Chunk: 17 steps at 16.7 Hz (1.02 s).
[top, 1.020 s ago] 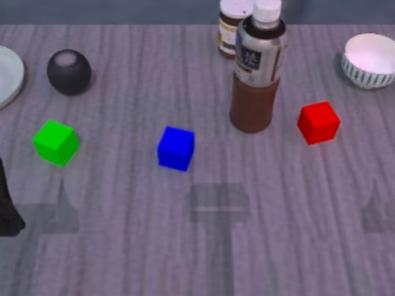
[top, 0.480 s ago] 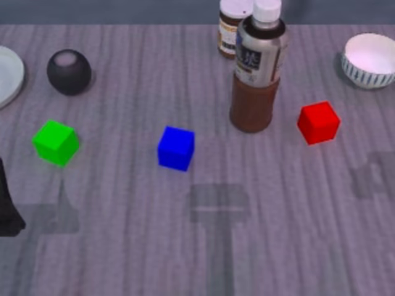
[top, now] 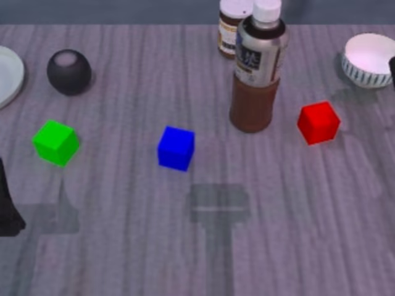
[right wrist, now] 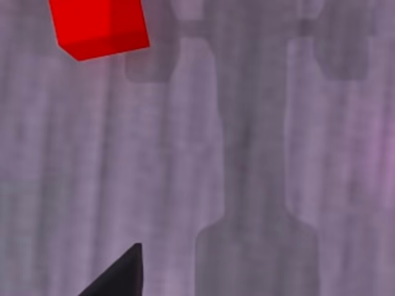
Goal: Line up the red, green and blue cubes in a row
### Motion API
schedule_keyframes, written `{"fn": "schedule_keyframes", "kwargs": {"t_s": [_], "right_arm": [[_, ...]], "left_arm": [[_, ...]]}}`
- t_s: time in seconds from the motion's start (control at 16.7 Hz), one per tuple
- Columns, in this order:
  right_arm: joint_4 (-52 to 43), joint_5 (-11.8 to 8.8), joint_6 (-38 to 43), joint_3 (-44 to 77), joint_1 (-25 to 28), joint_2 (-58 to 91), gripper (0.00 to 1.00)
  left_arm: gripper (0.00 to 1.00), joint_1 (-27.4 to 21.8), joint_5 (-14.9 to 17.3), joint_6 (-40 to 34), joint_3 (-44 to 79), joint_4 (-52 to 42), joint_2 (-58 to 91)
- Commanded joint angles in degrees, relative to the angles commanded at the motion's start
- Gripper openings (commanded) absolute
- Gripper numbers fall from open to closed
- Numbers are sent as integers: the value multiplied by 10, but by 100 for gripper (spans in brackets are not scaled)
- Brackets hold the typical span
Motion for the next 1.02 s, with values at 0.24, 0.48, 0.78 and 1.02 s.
{"fn": "schedule_keyframes", "kwargs": {"t_s": [0.24,0.48,0.78,1.02], "right_arm": [[-116,-5,-6,216,33,229,100],[-190,-13,-14,400,63,408,100],[-224,-20,-21,525,87,522,100],[-225,-21,-21,533,88,529,100]], "left_arm": [[100,0,0,0,0,0,0],[100,0,0,0,0,0,0],[100,0,0,0,0,0,0],[100,0,0,0,0,0,0]]}}
